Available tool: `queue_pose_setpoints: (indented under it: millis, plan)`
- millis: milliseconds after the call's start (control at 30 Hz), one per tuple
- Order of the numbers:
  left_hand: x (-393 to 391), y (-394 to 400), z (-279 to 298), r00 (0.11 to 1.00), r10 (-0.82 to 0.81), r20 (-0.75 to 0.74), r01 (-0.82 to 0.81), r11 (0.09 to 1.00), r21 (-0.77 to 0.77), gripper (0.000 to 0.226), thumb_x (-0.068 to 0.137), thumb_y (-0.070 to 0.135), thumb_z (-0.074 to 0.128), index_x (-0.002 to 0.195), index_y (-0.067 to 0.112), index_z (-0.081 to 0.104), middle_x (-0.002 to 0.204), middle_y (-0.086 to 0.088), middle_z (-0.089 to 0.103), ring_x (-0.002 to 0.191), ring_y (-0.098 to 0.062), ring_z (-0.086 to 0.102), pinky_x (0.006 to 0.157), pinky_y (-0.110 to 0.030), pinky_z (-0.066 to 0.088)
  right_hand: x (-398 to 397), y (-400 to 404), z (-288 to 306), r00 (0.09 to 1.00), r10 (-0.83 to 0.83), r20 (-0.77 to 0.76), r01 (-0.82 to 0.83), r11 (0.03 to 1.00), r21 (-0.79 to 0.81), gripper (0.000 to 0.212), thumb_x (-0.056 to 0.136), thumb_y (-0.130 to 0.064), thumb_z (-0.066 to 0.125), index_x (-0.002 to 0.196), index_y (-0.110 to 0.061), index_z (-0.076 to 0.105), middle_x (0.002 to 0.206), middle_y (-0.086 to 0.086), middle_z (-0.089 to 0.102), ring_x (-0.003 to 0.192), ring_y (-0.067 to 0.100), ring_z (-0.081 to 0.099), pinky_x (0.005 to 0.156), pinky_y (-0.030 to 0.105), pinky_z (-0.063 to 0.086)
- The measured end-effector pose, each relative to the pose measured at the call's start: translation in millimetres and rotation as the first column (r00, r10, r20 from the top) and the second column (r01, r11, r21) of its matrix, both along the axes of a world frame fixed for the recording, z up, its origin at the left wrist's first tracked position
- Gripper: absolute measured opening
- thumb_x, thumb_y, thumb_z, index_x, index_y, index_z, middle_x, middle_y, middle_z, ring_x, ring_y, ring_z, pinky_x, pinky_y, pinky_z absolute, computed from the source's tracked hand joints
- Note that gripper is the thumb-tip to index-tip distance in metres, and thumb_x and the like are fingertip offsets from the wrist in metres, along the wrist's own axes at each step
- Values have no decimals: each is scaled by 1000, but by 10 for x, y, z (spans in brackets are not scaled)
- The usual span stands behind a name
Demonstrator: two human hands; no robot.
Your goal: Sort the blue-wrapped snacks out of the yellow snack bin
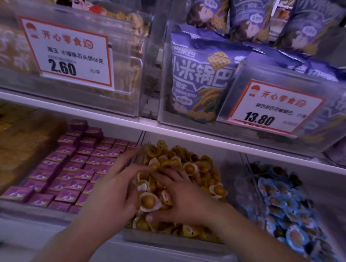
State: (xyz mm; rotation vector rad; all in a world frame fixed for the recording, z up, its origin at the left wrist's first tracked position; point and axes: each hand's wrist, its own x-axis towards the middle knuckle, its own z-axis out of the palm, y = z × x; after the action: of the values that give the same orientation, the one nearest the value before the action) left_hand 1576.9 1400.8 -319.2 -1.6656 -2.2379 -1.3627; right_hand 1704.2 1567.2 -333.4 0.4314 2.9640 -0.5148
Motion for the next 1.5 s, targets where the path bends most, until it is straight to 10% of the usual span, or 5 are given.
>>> queue_pose_setpoints:
  millis: [433, 567, 867, 1033, 1500]
  plan:
    - [-66, -18, -31, 1000, -12, -26, 12, 1000, 2, 52, 79, -2, 59, 115, 35, 62, 148, 9, 42, 127, 19, 33, 104, -3, 27, -218, 573, 388, 942, -164, -291, 245, 933, 265, 51, 90, -51, 53, 134, -27, 51, 131, 8, 58, 119, 30, 55, 100, 38, 46]
    - [-52, -17, -22, 1000, -17, -14, 16, 1000, -10, 54, 77, -8, 58, 116, 28, 64, 147, 6, 44, 131, 14, 35, 106, -5, 27, -311, -178, 41, 994, 72, -84, -65, 994, 88, 77, 79, -73, 51, 145, -35, 35, 149, 2, 36, 142, 25, 29, 114, 50, 28]
    - [-55, -60, 44, 999, -18, -37, 16, 999, -46, 45, 81, -9, 61, 113, 21, 69, 147, 2, 46, 133, -5, 44, 107, -5, 26, -29, 700, 141, 953, -302, 19, 261, 854, 451, 73, 83, -63, 52, 147, -32, 33, 156, 7, 28, 146, 31, 19, 117, 60, 12]
    - [-38, -42, 20, 997, -6, -81, 3, 999, -37, 46, 77, -11, 61, 112, 19, 69, 147, 2, 46, 127, 4, 42, 104, -1, 25, 66, 457, -50, 766, -643, 29, 640, 765, 68, 82, 93, -65, 36, 157, -24, 5, 163, 18, 5, 150, 38, 0, 120, 55, 10]
    - [74, -13, 123, 957, 31, -288, -66, 991, -115, 35, 84, 15, 46, 110, 13, 69, 139, -8, 56, 112, -30, 64, 89, -36, 52, 788, -145, 194, 933, -348, -92, 355, 931, 82, 57, 95, -50, 48, 149, -38, 34, 157, 1, 31, 146, 28, 22, 120, 47, 22]
